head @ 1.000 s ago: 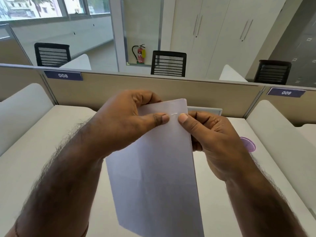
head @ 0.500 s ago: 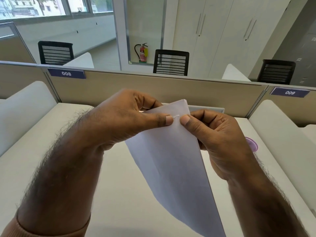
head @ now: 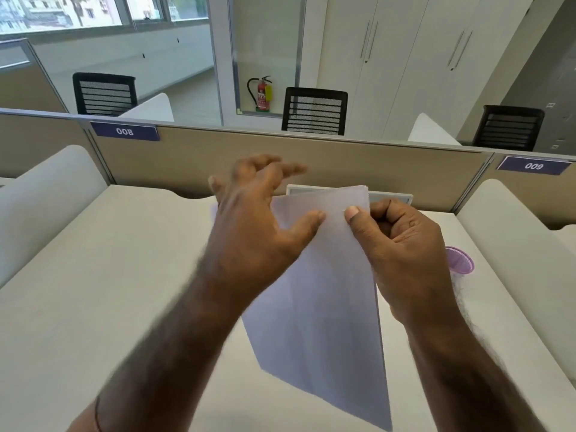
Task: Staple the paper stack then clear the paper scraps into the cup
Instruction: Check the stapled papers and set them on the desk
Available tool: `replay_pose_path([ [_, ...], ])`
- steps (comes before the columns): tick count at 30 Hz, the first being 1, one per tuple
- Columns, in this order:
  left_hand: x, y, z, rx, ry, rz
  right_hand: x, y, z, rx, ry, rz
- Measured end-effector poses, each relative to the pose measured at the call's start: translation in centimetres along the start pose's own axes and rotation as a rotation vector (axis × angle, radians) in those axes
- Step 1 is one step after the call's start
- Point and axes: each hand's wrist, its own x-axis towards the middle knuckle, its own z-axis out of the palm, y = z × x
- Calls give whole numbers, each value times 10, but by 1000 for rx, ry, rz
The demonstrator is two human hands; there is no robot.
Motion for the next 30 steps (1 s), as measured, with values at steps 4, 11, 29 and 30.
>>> replay_pose_path([
  [4,-50,-19,38,-158,183,-73,-3,22,6,-188,152,-5],
  [11,-124,-47,96,-532,-398,-500,-32,44,36,-217,20,29],
  [29,-80,-157,44,-982,-285,-686,4,175,17,-32,-471,595],
  [30,-76,-163,40,-986,-302,-699,2,185,16,50,-540,648],
])
